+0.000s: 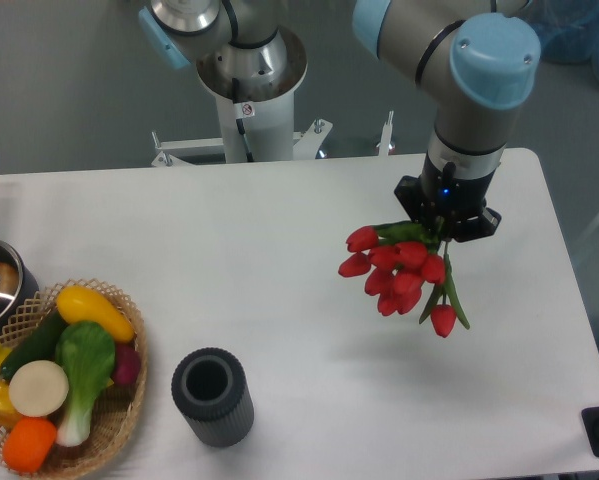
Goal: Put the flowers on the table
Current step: 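Lower the held red tulip bunch with the gripper onto the table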
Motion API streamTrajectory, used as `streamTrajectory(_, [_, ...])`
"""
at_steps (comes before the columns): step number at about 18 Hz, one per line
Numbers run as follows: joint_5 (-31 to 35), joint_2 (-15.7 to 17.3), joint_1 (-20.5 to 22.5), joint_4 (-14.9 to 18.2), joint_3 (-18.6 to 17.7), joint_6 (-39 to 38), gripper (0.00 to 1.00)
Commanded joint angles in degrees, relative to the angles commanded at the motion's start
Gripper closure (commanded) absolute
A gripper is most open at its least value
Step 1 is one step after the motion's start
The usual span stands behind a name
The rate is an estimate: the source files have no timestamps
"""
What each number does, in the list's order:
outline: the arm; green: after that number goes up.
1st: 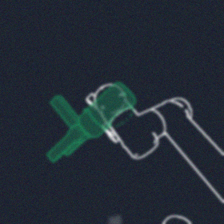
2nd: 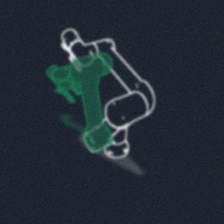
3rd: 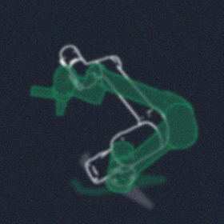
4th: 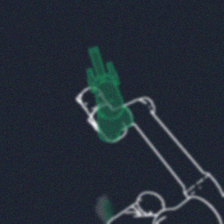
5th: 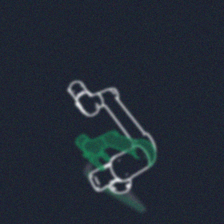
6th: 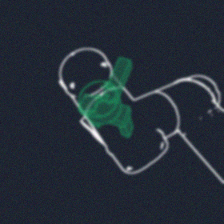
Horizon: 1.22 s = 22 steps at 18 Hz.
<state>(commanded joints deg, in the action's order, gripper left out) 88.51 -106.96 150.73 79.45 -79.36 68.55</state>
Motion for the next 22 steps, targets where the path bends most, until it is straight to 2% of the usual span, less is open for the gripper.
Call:
streamTrajectory(8, [-0.79,-2.37,-1.58,-0.18,0.09,0.00,0.97])
streamTrajectory(12, [-3.42,-2.02,-1.41,-0.26,0.09,0.00,0.97])
streamTrajectory(19, [-3.60,-2.55,-2.72,-0.44,-2.73,-0.08,0.96])
streamTrajectory(22, [-3.69,-3.07,-3.34,-1.58,-3.78,-0.08,0.95])
